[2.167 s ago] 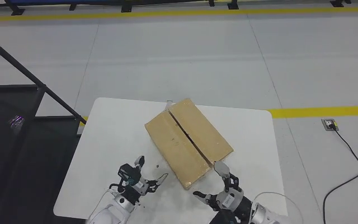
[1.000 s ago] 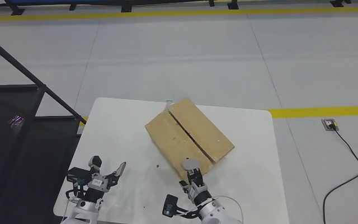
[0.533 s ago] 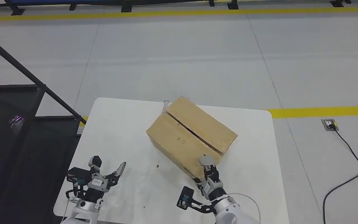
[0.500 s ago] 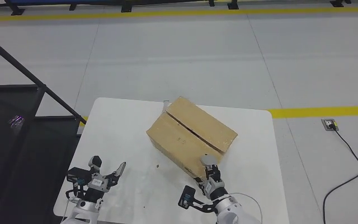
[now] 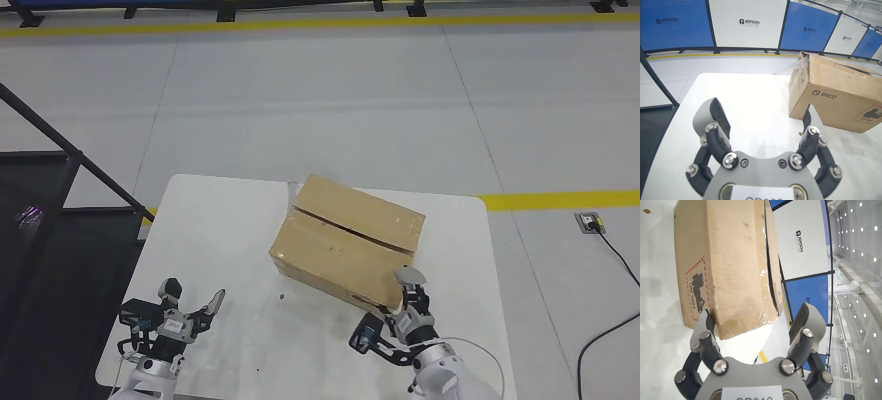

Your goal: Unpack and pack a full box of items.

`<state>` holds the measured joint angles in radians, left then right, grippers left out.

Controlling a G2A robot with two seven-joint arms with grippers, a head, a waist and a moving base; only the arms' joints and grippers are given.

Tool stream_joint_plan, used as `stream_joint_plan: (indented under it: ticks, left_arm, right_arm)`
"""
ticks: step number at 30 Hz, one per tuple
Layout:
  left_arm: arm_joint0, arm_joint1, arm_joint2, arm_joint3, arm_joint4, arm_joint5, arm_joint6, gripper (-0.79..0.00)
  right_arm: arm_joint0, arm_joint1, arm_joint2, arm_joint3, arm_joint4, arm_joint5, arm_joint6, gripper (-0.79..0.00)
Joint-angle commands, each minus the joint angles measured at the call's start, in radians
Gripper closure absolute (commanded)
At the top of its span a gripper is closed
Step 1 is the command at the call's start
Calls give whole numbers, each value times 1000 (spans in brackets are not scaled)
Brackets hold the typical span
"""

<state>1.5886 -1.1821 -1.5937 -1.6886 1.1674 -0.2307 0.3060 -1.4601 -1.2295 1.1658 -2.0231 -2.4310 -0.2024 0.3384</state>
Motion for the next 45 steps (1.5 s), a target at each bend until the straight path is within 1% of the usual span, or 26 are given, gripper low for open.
stream_joint_plan:
  ticks: [1,4,7,9,12,15,17,26,28,29,32,38,42,45]
  left_arm:
    - [0,0,0,0,0,0,0,-785]
    - [0,0,0,-2,4,2,-4,-785]
    - [-2,-1,-2,-8,39,37,-8,-785]
    - [-25,-2,4,-1,26,34,-24,-785]
    - [-93,-2,18,25,38,22,-57,-785]
    - [-196,-5,47,88,47,21,-95,-785]
    - [-274,-7,64,154,9,-10,-150,-785]
    - [-274,-7,64,154,9,-10,-150,-785]
    - [-277,-8,69,161,14,-6,-160,-785]
    - [-291,-9,77,172,19,-5,-168,-785]
    - [-355,-13,113,232,61,14,-180,-785]
    - [-499,-28,204,394,118,18,-147,-785]
    - [-580,-42,270,492,141,-5,-116,-785]
    - [-622,-51,312,546,153,-29,-91,-785]
  right_arm:
    - [-10,0,12,-12,22,8,-17,-785]
    - [-36,1,35,-48,64,29,-56,-785]
    - [-68,2,56,-95,135,57,-145,-785]
    - [-89,4,71,-122,179,77,-207,-785]
    - [-118,5,83,-160,248,98,-304,-785]
    - [-150,7,99,-195,319,105,-387,-785]
    - [-153,7,102,-202,319,107,-395,-785]
    - [-153,7,102,-202,319,107,-395,-785]
    - [-151,6,104,-188,350,114,-391,-785]
    - [-144,4,108,-178,365,120,-383,-785]
    - [-135,2,114,-173,406,133,-396,-785]
    - [-150,4,155,-168,467,129,-432,-785]
    - [-166,5,179,-158,494,122,-452,-785]
    - [-175,6,195,-150,506,122,-461,-785]
